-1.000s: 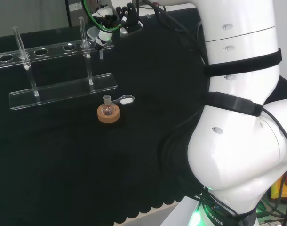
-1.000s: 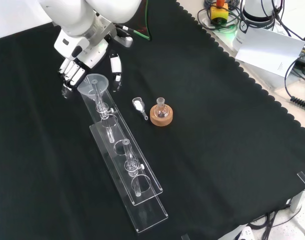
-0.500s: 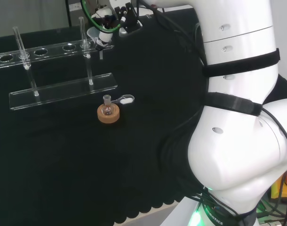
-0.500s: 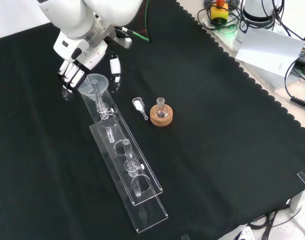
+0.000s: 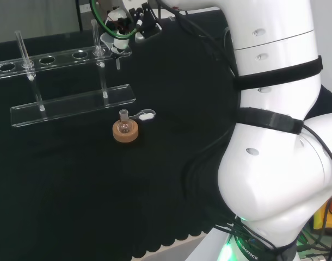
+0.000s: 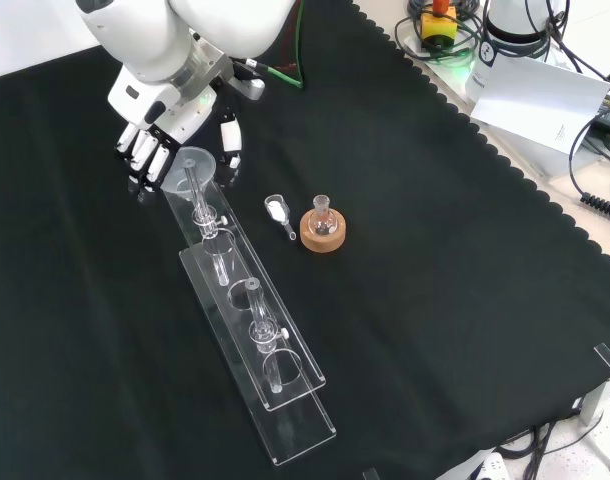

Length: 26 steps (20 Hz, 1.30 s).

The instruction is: Pick up the funnel from the transparent funnel stand.

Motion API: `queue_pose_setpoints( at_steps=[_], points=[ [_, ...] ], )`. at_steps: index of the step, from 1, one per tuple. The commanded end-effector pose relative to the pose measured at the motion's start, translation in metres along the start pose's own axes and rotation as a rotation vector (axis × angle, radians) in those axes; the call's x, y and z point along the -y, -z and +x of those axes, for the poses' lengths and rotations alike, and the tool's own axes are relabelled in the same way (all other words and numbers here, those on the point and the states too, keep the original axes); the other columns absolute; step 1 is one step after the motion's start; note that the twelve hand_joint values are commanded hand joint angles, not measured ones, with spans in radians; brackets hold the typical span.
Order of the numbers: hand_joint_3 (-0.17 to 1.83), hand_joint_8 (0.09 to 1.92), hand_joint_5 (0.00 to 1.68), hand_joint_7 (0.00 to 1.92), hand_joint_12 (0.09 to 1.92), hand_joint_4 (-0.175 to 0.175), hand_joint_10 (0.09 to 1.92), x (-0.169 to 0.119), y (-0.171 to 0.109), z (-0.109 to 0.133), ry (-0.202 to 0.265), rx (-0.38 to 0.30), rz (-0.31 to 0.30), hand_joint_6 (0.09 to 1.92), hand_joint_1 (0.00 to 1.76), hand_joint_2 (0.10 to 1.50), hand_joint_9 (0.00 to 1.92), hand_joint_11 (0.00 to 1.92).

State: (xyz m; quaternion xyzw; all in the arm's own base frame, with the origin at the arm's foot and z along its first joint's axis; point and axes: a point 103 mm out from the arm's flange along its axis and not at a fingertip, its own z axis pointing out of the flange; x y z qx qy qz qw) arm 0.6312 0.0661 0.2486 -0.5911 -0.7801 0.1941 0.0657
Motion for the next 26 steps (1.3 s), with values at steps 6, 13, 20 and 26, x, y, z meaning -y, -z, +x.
queue_pose_setpoints(
  at_steps=[6,13,20,26],
  points=[
    [0.56,0.7,0.52,0.25,1.39,-0.034,0.65,0.006,0.011,0.001,-0.02,0.031,-0.045,0.09,0.84,0.66,0.6,0.23],
    [0.59,0.69,0.52,0.29,1.36,-0.043,0.65,0.016,0.031,-0.001,-0.032,0.078,-0.088,0.09,0.87,0.66,0.77,0.31],
    [0.6,0.7,0.52,0.3,1.34,-0.046,0.66,0.035,0.057,-0.007,-0.062,0.12,-0.122,0.09,0.88,0.65,0.82,0.36],
    [0.6,0.7,0.53,0.31,1.33,-0.045,0.66,0.058,0.075,-0.006,-0.083,0.149,-0.141,0.09,0.89,0.64,0.82,0.37]
  ],
)
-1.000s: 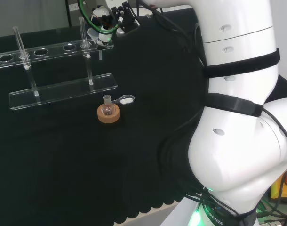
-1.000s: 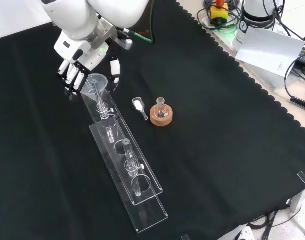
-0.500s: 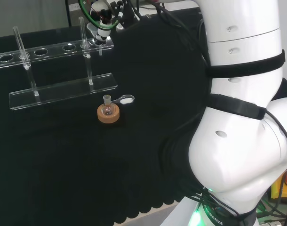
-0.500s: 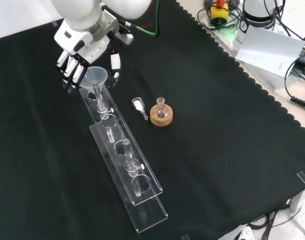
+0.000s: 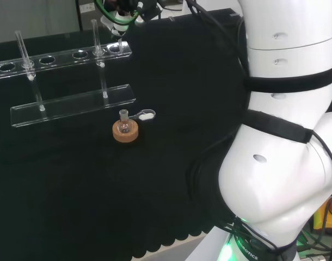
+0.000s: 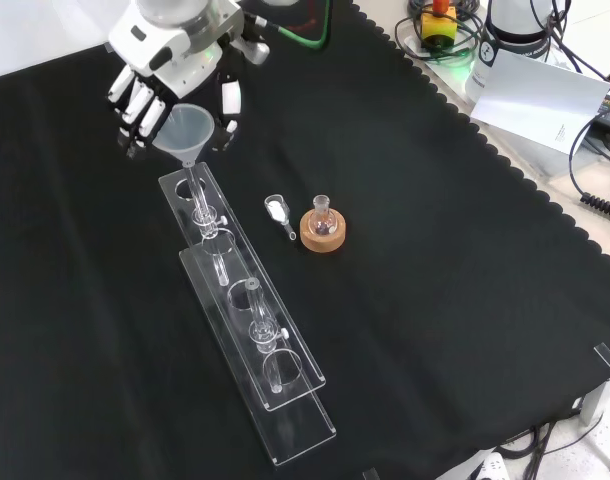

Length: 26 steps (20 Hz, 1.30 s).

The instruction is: Pick up the funnel from the transparent funnel stand.

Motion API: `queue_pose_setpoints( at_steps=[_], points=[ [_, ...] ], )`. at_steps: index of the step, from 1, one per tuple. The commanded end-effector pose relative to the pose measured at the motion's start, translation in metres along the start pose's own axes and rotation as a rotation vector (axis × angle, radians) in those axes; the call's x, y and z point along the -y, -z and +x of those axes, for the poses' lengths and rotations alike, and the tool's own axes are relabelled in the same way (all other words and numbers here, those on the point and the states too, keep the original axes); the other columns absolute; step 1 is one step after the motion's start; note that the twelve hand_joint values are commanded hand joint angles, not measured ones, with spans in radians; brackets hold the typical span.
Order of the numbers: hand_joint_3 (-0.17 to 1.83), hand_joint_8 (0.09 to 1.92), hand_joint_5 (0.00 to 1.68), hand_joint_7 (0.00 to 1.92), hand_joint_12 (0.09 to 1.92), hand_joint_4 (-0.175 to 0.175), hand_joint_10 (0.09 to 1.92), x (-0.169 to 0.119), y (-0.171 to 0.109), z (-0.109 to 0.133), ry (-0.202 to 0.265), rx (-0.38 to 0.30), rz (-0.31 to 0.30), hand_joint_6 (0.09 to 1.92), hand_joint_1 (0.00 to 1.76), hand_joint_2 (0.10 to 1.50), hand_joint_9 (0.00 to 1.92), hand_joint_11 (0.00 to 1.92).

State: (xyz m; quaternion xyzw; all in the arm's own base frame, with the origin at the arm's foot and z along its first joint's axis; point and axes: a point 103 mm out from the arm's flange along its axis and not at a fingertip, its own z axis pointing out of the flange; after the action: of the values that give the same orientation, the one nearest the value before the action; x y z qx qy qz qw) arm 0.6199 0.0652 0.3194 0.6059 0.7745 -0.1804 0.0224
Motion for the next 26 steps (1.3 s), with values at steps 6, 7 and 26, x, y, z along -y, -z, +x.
queue_pose_setpoints(
  at_steps=[6,7,26],
  points=[
    [0.61,0.7,0.59,0.34,1.32,-0.038,0.67,0.045,0.036,-0.002,-0.034,0.063,-0.038,0.09,0.89,0.64,0.82,0.38],
    [0.61,0.7,0.62,0.37,1.32,-0.035,0.67,0.049,0.039,-0.002,-0.036,0.068,-0.041,0.1,0.89,0.64,0.82,0.38],
    [0.65,0.67,0.61,0.55,1.32,-0.027,0.66,0.134,0.064,0.029,-0.054,0.077,-0.072,0.53,0.89,0.64,0.83,0.39]
  ],
)
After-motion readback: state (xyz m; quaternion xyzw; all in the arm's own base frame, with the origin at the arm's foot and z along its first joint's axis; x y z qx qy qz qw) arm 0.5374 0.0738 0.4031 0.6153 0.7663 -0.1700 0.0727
